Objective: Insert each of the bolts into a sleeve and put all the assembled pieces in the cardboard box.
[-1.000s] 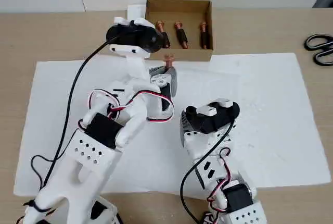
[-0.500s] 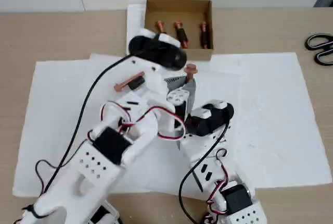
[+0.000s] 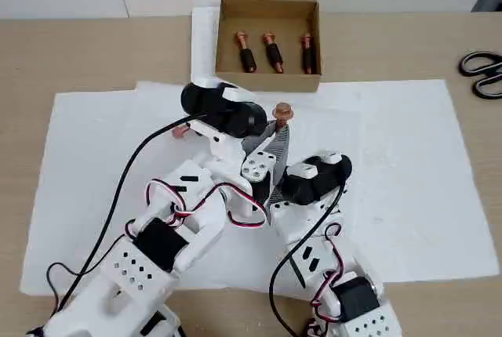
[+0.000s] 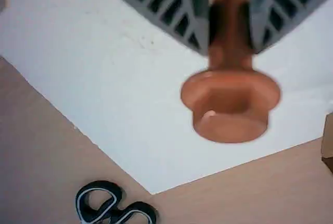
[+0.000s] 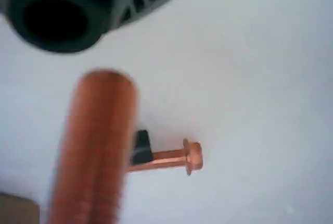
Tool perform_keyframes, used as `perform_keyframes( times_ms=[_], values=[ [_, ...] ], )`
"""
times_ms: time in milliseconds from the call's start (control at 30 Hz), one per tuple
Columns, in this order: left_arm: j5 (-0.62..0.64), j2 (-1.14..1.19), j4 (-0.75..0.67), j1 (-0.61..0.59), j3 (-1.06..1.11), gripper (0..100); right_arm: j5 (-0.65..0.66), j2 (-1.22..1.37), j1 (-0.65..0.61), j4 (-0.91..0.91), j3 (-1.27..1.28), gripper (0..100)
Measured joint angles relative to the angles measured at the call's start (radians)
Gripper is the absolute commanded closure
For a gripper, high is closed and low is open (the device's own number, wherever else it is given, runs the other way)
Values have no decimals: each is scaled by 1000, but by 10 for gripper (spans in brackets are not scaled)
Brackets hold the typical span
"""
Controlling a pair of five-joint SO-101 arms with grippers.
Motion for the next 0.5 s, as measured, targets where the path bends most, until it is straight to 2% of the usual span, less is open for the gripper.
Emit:
perform_keyframes(
  times_ms=[200,500],
  values=[
    [0,-2,-11,0,6,994,0,0,0,0,0,995],
    [-28,-2,-245,0,172,994,0,0,0,0,-2,995]
  ],
)
